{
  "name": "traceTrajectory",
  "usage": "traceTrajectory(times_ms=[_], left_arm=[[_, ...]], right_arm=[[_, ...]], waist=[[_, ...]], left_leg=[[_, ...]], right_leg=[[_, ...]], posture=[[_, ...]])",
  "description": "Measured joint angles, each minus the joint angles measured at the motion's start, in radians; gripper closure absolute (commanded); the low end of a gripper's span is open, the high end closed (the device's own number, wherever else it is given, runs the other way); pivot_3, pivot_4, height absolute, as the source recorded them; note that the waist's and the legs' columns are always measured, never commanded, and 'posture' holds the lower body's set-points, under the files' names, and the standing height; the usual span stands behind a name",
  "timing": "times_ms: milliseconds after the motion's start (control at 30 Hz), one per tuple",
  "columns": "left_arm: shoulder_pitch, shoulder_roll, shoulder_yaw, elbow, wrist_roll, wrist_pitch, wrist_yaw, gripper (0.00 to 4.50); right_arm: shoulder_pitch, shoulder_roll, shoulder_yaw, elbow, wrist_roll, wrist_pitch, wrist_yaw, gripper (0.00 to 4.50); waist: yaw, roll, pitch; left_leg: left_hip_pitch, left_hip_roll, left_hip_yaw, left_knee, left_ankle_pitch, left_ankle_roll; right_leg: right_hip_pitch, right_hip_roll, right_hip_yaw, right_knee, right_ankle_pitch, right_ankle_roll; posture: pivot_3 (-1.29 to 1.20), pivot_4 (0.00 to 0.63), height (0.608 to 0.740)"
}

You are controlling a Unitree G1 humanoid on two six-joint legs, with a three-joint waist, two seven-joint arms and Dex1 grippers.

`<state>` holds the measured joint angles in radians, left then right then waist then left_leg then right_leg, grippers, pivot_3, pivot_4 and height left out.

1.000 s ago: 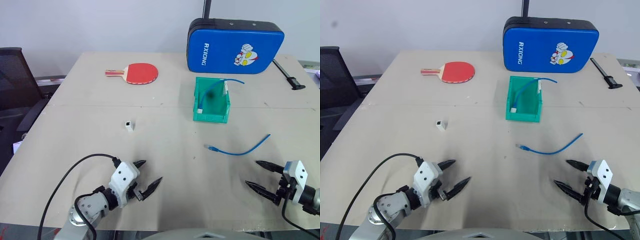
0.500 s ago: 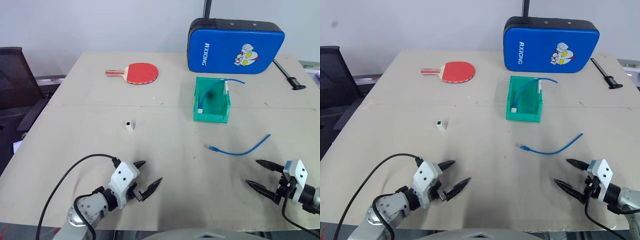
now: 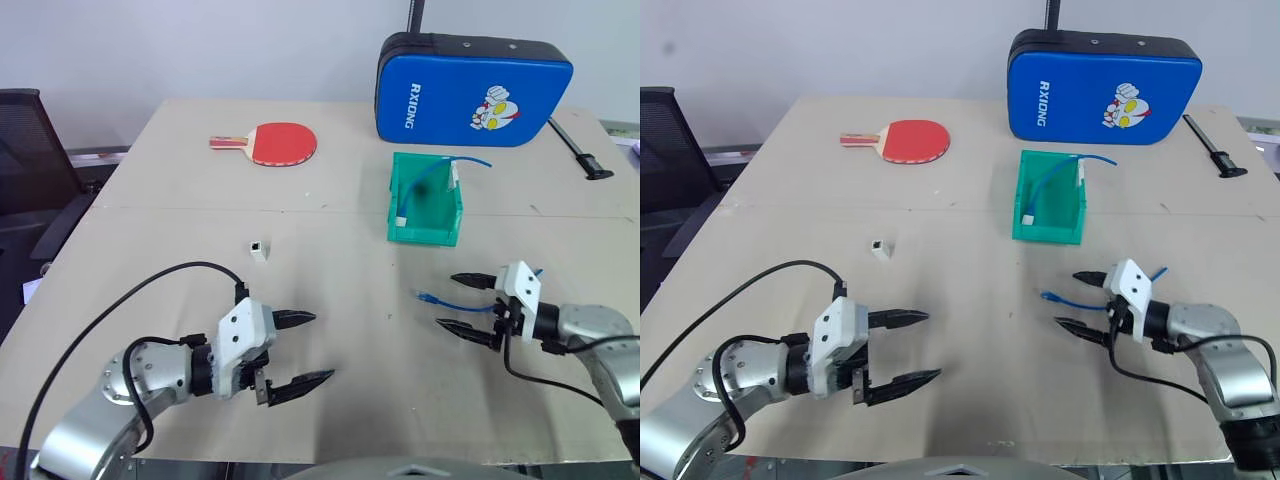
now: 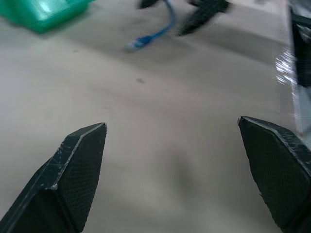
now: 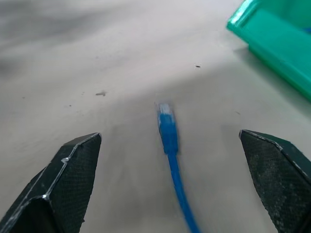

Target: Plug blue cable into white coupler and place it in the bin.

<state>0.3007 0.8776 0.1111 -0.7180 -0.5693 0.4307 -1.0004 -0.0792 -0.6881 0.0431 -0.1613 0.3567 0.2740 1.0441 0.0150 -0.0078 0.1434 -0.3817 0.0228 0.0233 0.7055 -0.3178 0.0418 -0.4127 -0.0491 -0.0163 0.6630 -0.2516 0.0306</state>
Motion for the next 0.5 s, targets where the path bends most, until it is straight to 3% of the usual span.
traceTrajectory(times_ms=[167, 467, 500], left_arm=[[-0.005, 0.037, 0.006, 0.007, 0.011, -0.044, -0.070, 0.07], [-0.013, -0.014, 0.026, 0.100, 0.073, -0.113, -0.041, 0.00], [-0.016, -0.017, 0.026, 0.102, 0.075, -0.113, -0.037, 0.00]], right_arm=[[-0.085, -0.001, 0.089, 0.053, -0.037, 0.024, 0.044, 0.00], [-0.115, 0.008, 0.106, 0.115, -0.074, -0.005, 0.045, 4.47], [-0.115, 0.009, 0.106, 0.116, -0.074, -0.008, 0.045, 4.47]], waist=[[-0.001, 0.000, 0.000], [0.000, 0.000, 0.001], [-0.001, 0.000, 0.001]], left_leg=[[0.000, 0.000, 0.000, 0.000, 0.000, 0.000], [0.000, 0.000, 0.000, 0.000, 0.000, 0.000], [0.000, 0.000, 0.000, 0.000, 0.000, 0.000]], right_leg=[[0.000, 0.000, 0.000, 0.000, 0.000, 0.000], [0.000, 0.000, -0.001, 0.000, 0.000, 0.000], [0.000, 0.000, -0.001, 0.000, 0.000, 0.000]], posture=[[0.00, 0.150, 0.681], [0.00, 0.150, 0.681], [0.00, 0.150, 0.681]])
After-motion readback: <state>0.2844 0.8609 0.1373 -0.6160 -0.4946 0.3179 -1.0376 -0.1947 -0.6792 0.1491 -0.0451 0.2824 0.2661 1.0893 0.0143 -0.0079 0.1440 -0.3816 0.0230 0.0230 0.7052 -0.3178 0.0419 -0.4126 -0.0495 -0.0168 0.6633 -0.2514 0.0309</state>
